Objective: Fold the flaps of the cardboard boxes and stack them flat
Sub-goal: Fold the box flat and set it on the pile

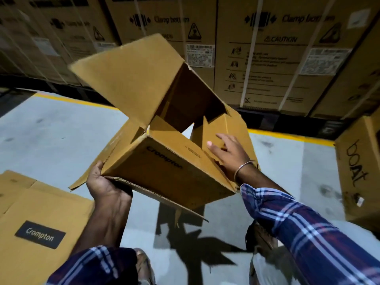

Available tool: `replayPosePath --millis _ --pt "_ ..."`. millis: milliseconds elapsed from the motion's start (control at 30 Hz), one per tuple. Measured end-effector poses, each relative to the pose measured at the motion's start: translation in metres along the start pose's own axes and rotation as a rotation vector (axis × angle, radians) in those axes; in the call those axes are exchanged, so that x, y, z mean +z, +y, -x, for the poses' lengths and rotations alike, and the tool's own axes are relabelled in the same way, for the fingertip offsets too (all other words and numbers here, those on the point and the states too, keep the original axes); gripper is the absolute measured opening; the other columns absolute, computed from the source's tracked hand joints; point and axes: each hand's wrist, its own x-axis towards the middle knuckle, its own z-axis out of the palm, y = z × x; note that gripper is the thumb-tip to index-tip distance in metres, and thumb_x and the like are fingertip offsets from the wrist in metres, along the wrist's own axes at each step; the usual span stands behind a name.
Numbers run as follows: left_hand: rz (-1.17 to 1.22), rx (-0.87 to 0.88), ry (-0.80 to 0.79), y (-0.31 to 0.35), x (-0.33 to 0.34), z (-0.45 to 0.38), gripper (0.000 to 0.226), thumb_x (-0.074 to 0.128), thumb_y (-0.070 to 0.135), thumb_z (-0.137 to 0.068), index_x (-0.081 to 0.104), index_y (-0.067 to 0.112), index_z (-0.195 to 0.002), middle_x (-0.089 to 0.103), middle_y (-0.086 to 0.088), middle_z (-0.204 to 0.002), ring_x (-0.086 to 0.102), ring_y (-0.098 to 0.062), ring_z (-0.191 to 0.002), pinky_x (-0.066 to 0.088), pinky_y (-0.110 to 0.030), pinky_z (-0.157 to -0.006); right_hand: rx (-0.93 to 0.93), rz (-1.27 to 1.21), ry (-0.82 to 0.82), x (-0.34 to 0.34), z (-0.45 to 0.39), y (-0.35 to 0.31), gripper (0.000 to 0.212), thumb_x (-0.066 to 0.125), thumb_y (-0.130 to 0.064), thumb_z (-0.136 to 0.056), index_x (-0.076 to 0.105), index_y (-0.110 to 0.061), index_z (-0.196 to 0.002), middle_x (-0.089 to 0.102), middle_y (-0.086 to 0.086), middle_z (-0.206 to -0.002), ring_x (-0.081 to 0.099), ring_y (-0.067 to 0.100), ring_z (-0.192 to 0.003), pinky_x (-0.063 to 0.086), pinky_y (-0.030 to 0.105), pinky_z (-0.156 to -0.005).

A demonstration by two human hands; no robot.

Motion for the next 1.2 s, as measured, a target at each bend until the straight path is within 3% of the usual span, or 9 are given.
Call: replayPosePath --millis 133,200,333,533,633,767,900,1033,1200 --pt "-0.021 -0.003 0.016 -0.002 0.003 0.006 0.017 0.060 0.026 -0.093 0.068 0.018 -0.106 0.071 -0.004 -0.098 0.070 -0.028 -0.098 0.056 -0.043 -0.097 -0.059 -0.121 -0.261 -0.009 0.006 -0.023 0.079 0.042 -0.084 -0.084 0.067 -0.021 -0.124 0.071 0.004 -0.109 0.065 0.016 -0.101 0.048 0.034 -0.080" --pt "-0.018 0.016 0.026 -0.002 0.010 0.013 0.016 0.059 0.025 -0.095 0.069 0.017 -0.106 0.073 -0.004 -0.096 0.073 -0.026 -0.093 0.059 -0.040 -0.092 -0.112 -0.106 -0.233 -0.013 0.008 -0.025 0.092 0.038 -0.093 -0.078 0.073 -0.010 -0.103 0.072 0.016 -0.095 0.066 0.023 -0.080 0.049 0.038 -0.072" --pt "-0.012 0.023 0.030 0.003 0.017 0.015 0.009 0.059 0.025 -0.096 0.066 0.019 -0.096 0.071 0.000 -0.082 0.073 -0.022 -0.082 0.060 -0.037 -0.085 -0.160 -0.098 -0.132 -0.027 0.009 -0.022 0.086 0.041 -0.095 -0.072 0.071 -0.015 -0.084 0.072 0.009 -0.081 0.065 0.021 -0.074 0.050 0.041 -0.070" --pt "0.009 0.080 -0.043 0.013 0.023 0.010 0.017 0.054 0.024 -0.098 0.069 0.017 -0.094 0.073 -0.002 -0.087 0.075 -0.025 -0.088 0.060 -0.037 -0.087 -0.282 -0.241 -0.070 -0.056 0.018 -0.029 0.029 0.078 -0.051 -0.080 0.067 -0.024 -0.082 0.070 -0.008 -0.083 0.065 0.005 -0.080 0.051 0.031 -0.072" --pt "0.006 0.144 -0.086 0.025 0.025 0.007 0.016 0.054 0.022 -0.097 0.068 0.017 -0.089 0.069 -0.002 -0.087 0.072 -0.025 -0.088 0.059 -0.037 -0.089 -0.414 -0.281 -0.006 -0.086 0.023 -0.031 0.028 0.081 -0.038 -0.080 0.061 -0.019 -0.075 0.064 -0.012 -0.078 0.060 0.008 -0.078 0.049 0.030 -0.069" --pt "-0.027 0.207 -0.048 0.033 0.027 0.005 0.018 0.057 0.021 -0.098 0.061 0.019 -0.081 0.065 0.003 -0.077 0.069 -0.020 -0.078 0.056 -0.031 -0.078 -0.446 -0.192 -0.412 -0.104 0.047 -0.024 0.029 0.087 -0.021 -0.078 0.069 -0.002 -0.089 0.068 0.011 -0.089 0.067 0.022 -0.083 0.055 0.034 -0.071" --pt "-0.042 0.216 -0.007 0.024 0.030 0.010 0.023 0.055 0.021 -0.101 0.052 0.020 -0.079 0.058 0.005 -0.066 0.064 -0.014 -0.066 0.054 -0.027 -0.069 -0.302 0.061 -0.743 -0.086 0.077 -0.028 0.059 0.089 -0.039 -0.074 0.065 -0.034 -0.127 0.065 -0.015 -0.121 0.061 0.000 -0.113 0.048 0.012 -0.088" --pt "-0.072 0.188 -0.026 0.012 0.039 0.015 0.019 0.057 0.022 -0.100 0.057 0.020 -0.081 0.061 0.005 -0.068 0.065 -0.014 -0.069 0.054 -0.027 -0.072 -0.343 0.283 -0.829 -0.047 0.091 -0.038 0.090 0.077 -0.058 -0.082 0.032 -0.039 -0.157 0.043 -0.016 -0.145 0.045 0.000 -0.131 0.033 0.005 -0.096" --pt "-0.124 0.122 -0.119 -0.002 0.042 0.022 0.016 0.057 0.022 -0.102 0.061 0.020 -0.087 0.065 0.005 -0.074 0.067 -0.013 -0.077 0.056 -0.028 -0.078 -0.402 0.268 -0.619 -0.044 0.088 -0.047 0.081 0.060 -0.078 -0.079 0.056 -0.027 -0.142 0.057 -0.011 -0.127 0.058 0.004 -0.114 0.052 0.034 -0.097"
